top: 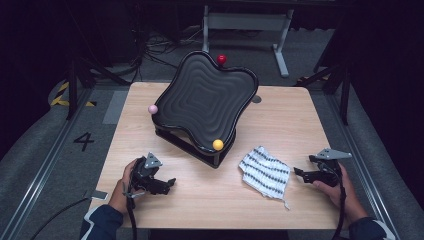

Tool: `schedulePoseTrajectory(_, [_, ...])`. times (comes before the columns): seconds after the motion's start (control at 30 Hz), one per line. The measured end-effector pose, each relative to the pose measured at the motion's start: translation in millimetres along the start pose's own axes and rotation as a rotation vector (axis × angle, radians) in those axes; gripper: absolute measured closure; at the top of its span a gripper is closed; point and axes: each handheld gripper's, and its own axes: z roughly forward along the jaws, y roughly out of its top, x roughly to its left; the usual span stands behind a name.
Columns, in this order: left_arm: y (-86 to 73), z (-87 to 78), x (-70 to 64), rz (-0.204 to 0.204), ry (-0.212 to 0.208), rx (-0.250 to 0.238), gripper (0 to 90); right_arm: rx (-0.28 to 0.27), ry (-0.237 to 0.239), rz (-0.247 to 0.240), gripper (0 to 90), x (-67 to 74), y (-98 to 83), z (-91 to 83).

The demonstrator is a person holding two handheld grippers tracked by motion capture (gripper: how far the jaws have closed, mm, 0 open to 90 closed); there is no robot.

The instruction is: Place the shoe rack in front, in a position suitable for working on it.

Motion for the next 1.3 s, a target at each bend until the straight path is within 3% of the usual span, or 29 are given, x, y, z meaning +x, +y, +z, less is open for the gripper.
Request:
schedulePoseTrajectory(0.3, [-1.3, -1.6, 5.8, 0.045, -0.027, 0.003, 0.2, 0.016, 0.014, -0.006, 15.1, -2.2, -0.3, -1.6])
schedulePoseTrajectory(0.43, [-4.9, -5.1, 5.6, 0.037, -0.030, 0.007, 0.3, 0.030, 0.020, -0.013, 15.7, -1.5, -0.1, -3.3])
schedulePoseTrajectory(0.53, [-7.5, -6.6, 4.0, 0.028, -0.022, -0.001, 0.5, 0.029, 0.050, -0.019, 24.6, 1.6, 1.8, -6.9])
schedulePoseTrajectory(0.6, [-7.8, -6.7, 4.5, 0.033, -0.016, -0.005, 0.4, -0.007, 0.099, 0.000, 22.9, 8.7, 9.1, -12.7])
schedulePoseTrajectory(0.67, [-7.9, -6.4, 4.1, 0.024, -0.022, -0.004, 0.2, -0.043, 0.103, -0.040, 22.8, 19.8, 18.4, -19.2])
schedulePoseTrajectory(0.8, [-6.2, -6.1, 6.7, 0.039, -0.034, 0.007, 0.0, -0.086, 0.158, -0.104, 23.4, 43.6, 32.1, -26.6])
schedulePoseTrajectory(0.9, [-4.6, -4.6, 7.3, 0.036, -0.033, 0.004, 0.0, -0.070, 0.191, -0.160, 22.8, 61.5, 37.2, -25.4])
schedulePoseTrajectory(1.0, [-4.5, -4.2, 7.1, 0.035, -0.028, 0.002, 0.1, -0.064, 0.208, -0.186, 22.8, 73.0, 40.4, -23.8])
schedulePoseTrajectory(1.3, [-4.3, -4.6, 7.5, 0.038, -0.031, 0.007, 0.1, -0.008, 0.202, -0.275, 19.8, 100.2, 51.5, -0.5])
